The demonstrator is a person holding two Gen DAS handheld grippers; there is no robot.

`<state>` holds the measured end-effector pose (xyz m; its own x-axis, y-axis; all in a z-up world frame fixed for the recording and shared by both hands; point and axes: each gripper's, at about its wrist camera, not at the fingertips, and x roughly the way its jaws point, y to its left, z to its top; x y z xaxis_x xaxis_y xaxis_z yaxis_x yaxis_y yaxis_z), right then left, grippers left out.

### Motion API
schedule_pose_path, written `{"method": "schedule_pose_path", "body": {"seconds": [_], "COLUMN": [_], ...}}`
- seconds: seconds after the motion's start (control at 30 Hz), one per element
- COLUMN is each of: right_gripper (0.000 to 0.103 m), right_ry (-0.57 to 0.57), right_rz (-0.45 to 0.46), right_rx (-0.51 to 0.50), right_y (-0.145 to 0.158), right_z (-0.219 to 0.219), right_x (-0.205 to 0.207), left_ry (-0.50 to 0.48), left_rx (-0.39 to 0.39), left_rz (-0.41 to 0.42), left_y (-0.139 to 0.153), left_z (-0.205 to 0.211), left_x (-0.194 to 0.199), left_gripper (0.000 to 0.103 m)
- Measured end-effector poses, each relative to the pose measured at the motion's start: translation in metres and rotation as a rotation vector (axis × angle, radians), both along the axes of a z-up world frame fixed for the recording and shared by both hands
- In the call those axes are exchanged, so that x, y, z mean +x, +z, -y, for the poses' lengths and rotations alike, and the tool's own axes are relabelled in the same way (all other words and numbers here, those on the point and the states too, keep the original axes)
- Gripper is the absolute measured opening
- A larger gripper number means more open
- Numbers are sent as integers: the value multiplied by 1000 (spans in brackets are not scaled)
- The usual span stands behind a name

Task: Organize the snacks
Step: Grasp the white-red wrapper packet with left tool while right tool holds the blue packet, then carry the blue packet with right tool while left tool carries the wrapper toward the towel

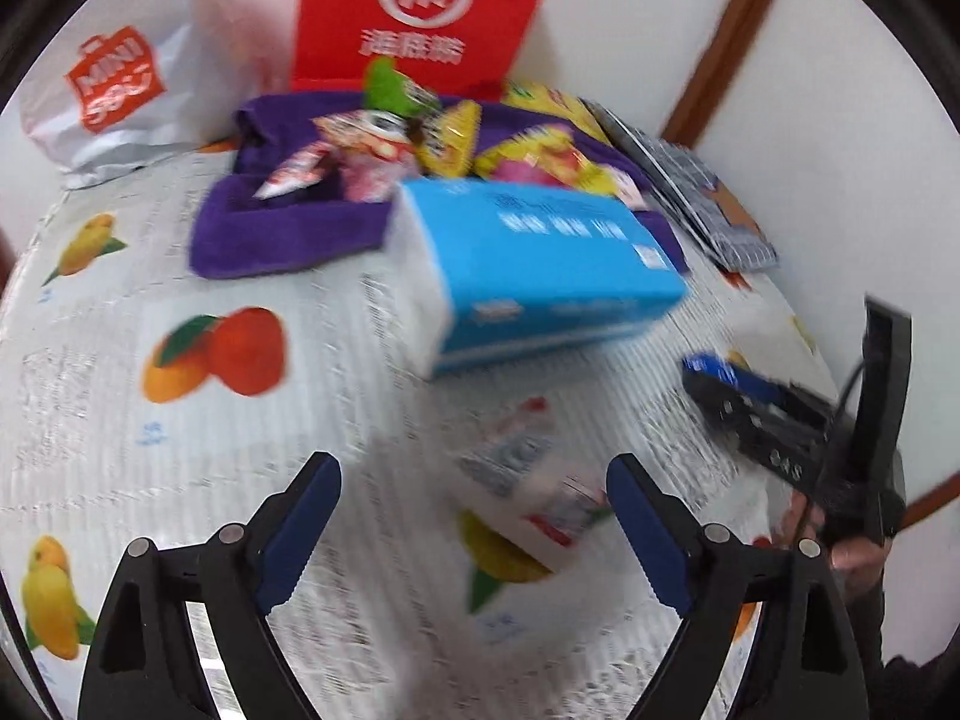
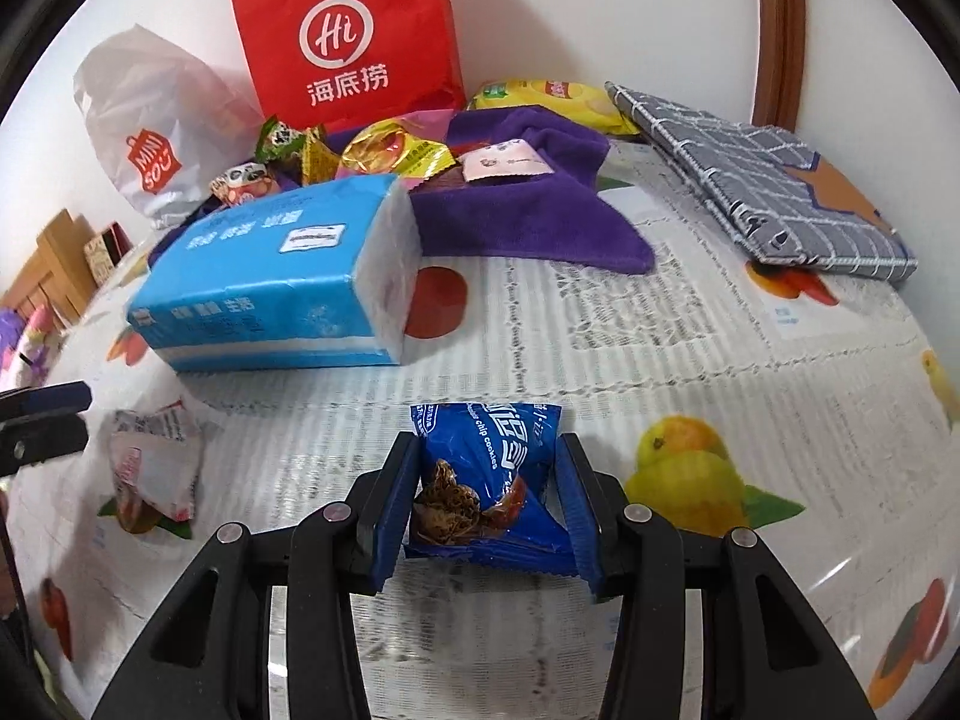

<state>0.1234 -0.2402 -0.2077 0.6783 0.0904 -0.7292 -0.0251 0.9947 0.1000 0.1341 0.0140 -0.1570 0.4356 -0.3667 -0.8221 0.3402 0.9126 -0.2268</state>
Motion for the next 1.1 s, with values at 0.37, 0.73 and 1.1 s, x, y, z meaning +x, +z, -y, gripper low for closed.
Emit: {"method": "schedule_pose_path", "body": {"seconds": [0.37, 0.73, 1.1], "right_gripper": [46, 46, 46], "right_ry": [-9, -5, 38], "right_rz": [2, 8, 5], "right_rx": [85, 144, 75], "right_y": [-2, -2, -1], "right_z": [27, 32, 19], "right_x": [-3, -3, -5], "left_ry": [81, 104, 109], "left_rx": [-14, 83, 96], "left_rz": [-24, 37, 41], "left_y": [-24, -24, -20], "left_z": [32, 38, 35], "left_x": [1, -4, -9], "left_gripper": [86, 47, 43]}}
